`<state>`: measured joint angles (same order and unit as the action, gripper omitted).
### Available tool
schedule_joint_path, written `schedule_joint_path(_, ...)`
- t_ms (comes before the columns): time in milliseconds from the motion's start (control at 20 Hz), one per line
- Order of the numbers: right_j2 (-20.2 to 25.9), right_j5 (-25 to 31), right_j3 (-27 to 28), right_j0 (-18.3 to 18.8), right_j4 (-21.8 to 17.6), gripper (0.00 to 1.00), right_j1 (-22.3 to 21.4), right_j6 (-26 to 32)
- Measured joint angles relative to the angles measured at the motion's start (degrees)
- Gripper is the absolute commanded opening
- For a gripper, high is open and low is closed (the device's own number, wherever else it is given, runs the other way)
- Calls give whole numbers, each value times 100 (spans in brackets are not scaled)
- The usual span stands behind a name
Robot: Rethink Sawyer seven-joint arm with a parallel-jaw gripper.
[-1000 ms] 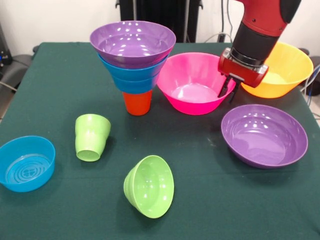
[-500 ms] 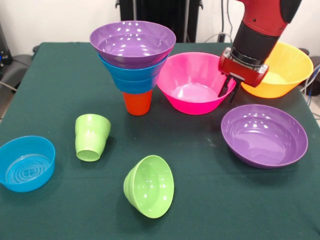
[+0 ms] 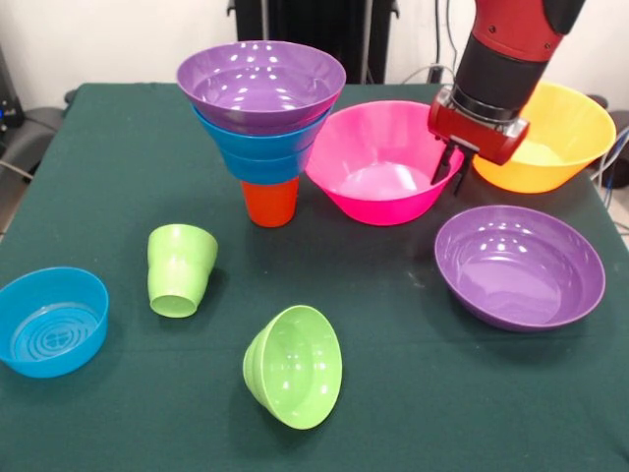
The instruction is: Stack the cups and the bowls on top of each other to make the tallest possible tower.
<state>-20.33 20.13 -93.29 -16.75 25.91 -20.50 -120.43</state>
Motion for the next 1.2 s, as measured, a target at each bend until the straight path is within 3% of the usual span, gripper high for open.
schedule_joint_path(1200,256,244,-343,40,885,0,-418,-8)
